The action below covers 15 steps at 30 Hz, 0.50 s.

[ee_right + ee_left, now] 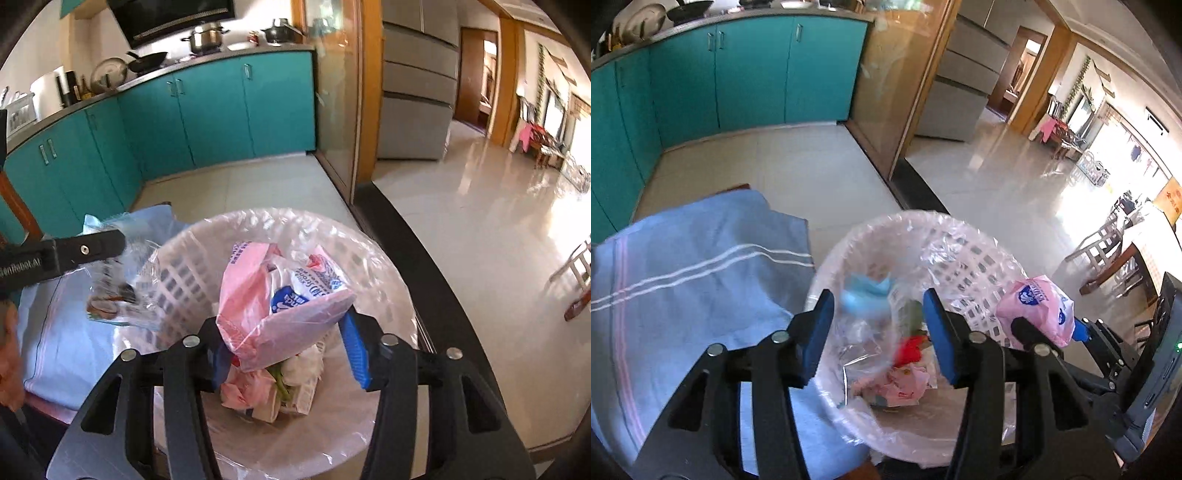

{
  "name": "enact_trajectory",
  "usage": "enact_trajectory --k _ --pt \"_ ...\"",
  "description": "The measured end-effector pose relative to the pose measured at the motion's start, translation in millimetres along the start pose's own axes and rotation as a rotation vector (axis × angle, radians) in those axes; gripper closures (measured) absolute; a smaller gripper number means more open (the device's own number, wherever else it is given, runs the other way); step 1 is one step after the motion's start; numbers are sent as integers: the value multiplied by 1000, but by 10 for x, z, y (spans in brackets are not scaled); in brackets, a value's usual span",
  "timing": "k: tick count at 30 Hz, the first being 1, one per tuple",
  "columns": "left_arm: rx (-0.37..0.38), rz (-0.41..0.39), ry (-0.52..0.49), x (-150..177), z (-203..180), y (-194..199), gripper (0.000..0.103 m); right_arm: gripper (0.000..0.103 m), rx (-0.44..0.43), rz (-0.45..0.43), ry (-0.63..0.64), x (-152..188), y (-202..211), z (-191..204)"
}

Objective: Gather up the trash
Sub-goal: 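Carry both items over the basket and open both tools to drop them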

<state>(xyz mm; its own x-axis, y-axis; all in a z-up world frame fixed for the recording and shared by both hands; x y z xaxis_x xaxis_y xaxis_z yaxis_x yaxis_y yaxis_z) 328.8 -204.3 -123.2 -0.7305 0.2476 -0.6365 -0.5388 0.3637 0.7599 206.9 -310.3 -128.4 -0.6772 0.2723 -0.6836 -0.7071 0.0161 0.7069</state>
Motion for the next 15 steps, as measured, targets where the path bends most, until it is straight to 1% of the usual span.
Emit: enact_trajectory --k 1,3,5,6,9,11,13,14,15 --pt "11 13 1 6 -15 -45 45 45 11 11 -10 14 -18 -30" --pt "13 11 2 21 -1 -33 41 34 32 28 -24 44 -39 -70" --pt "-8 -11 -2 42 15 51 33 29 45 25 -42 36 -25 -110" --pt "-26 -23 -6 48 30 104 31 27 39 20 -52 29 -8 -126" --pt "-111 -64 -27 146 112 360 25 22 18 6 -81 -5 33 -158" --pt "-193 -100 -43 305 162 595 17 19 7 -12 -94 -53 61 -139" --pt "-266 -138 -71 477 190 825 12 13 -19 -43 -110 -75 124 -122" --pt "-308 -156 -84 567 207 944 11 12 -33 -61 -115 -82 162 -96" --pt "-369 -174 -101 698 236 1096 9 12 -52 -90 -118 -79 223 -64"
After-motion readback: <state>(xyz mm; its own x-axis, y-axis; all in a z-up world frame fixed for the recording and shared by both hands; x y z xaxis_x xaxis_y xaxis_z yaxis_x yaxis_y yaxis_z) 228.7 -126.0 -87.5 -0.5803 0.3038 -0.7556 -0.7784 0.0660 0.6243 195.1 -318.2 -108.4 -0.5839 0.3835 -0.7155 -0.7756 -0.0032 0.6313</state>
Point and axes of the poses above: each gripper's, at about its wrist camera, not at the fingertips, and y roughly against the way its jaws point, z to its left, x to its underside, the point moved 4 cm from there along -y, roughly the way its jaws point, and after that the axes turned 9 degrees about -y, right-handed, at the moved point
